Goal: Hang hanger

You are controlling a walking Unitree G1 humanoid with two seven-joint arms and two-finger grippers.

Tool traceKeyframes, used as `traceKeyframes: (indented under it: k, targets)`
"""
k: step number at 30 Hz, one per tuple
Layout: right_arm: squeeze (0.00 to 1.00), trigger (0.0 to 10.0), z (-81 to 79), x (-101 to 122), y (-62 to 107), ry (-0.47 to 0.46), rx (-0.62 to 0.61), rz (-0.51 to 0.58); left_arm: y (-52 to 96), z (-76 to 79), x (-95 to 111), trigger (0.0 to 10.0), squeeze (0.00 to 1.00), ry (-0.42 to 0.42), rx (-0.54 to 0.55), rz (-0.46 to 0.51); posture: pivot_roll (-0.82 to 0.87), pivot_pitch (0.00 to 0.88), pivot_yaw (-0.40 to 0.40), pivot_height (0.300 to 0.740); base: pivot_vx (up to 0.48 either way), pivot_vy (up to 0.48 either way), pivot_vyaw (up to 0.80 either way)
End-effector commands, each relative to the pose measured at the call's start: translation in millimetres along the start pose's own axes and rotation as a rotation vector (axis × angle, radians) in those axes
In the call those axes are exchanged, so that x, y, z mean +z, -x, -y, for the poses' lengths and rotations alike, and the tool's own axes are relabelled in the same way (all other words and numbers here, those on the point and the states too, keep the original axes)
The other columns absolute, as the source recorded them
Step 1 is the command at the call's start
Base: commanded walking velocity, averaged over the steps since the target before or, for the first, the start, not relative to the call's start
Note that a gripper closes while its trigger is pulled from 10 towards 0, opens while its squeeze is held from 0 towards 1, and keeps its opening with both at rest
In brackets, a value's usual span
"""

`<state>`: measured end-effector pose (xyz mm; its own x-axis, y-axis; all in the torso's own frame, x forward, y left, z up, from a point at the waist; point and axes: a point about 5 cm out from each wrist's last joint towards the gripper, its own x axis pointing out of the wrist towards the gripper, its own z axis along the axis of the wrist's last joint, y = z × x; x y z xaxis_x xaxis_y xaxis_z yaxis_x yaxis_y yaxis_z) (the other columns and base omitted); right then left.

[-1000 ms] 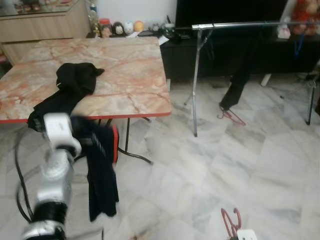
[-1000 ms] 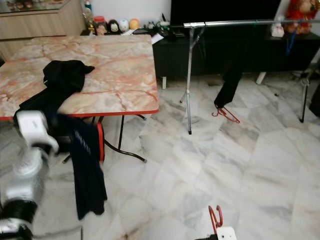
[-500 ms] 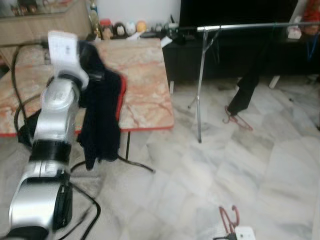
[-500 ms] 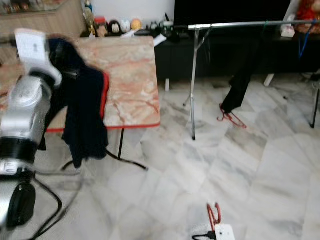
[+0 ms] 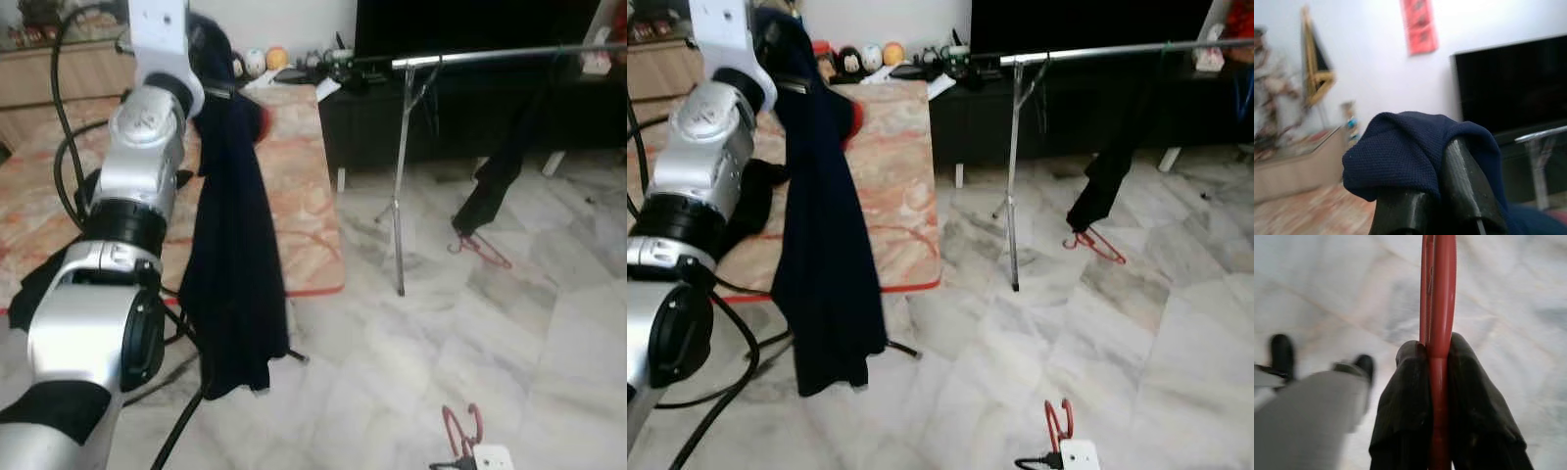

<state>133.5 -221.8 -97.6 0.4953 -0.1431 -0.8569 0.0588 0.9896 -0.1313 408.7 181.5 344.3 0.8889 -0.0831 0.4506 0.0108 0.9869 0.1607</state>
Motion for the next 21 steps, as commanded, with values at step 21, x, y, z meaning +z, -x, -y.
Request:
traceKeyframes:
  k: [21]
  targets:
    - [0.00, 10.0, -16.7, 2, -1.5, 0.016, 0.030, -0.019, 83.3, 9.3, -105, 10.0, 0.00, 0.053, -0.182, -0.396, 0.03, 0.000, 0.036, 0.740, 0.113, 0.000, 0.00]
